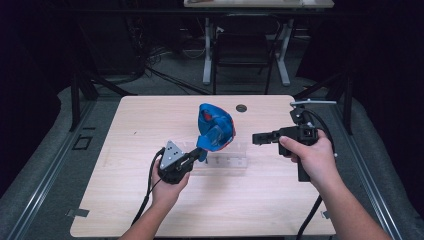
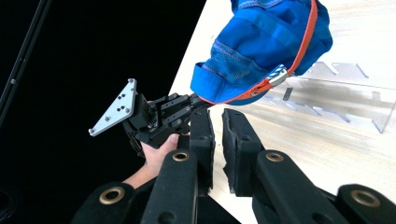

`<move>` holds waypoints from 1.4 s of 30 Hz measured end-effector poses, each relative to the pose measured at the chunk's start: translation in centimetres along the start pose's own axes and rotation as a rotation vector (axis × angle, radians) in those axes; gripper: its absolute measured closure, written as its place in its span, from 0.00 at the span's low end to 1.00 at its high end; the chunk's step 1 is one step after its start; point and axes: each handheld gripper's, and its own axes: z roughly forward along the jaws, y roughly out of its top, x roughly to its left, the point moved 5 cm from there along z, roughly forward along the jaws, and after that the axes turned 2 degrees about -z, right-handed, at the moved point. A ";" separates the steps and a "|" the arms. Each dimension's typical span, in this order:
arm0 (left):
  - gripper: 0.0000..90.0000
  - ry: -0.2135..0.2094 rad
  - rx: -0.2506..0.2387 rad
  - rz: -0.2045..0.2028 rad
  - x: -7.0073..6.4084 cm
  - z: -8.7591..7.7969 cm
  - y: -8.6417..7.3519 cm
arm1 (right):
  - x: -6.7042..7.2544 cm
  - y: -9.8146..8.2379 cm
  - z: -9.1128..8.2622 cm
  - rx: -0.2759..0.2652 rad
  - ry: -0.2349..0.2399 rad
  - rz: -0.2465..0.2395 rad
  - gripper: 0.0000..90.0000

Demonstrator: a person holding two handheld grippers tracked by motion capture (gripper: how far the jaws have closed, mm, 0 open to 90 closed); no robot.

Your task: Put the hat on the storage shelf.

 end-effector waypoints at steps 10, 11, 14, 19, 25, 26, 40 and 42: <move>0.99 0.016 -0.004 0.005 0.0 0.4 -1.7 | -0.3 -0.1 0.0 0.000 -0.002 0.008 0.91; 0.99 0.018 -0.003 0.004 0.0 0.4 -1.9 | -0.3 -0.1 0.0 0.000 -0.001 0.009 0.91; 0.99 0.018 -0.007 0.002 0.0 0.3 -2.1 | -0.3 -0.1 0.0 -0.002 -0.001 0.009 0.91; 0.99 0.019 0.011 -0.012 0.1 0.4 -3.5 | -0.5 -0.3 0.2 0.002 0.001 0.012 0.91; 0.99 0.017 0.024 -0.010 0.0 0.4 -4.2 | -0.6 -0.4 0.3 0.005 0.001 0.013 0.91; 0.98 0.021 0.025 -0.016 0.0 0.3 -4.3 | -0.6 -0.4 0.4 0.005 0.001 0.014 0.91; 0.98 0.010 0.051 -0.008 0.1 0.0 -4.6 | -1.0 -0.8 0.7 0.010 -0.007 0.019 0.90; 0.97 0.009 0.060 -0.013 0.2 -0.1 -4.6 | -1.0 -0.8 0.8 0.010 -0.009 0.018 0.90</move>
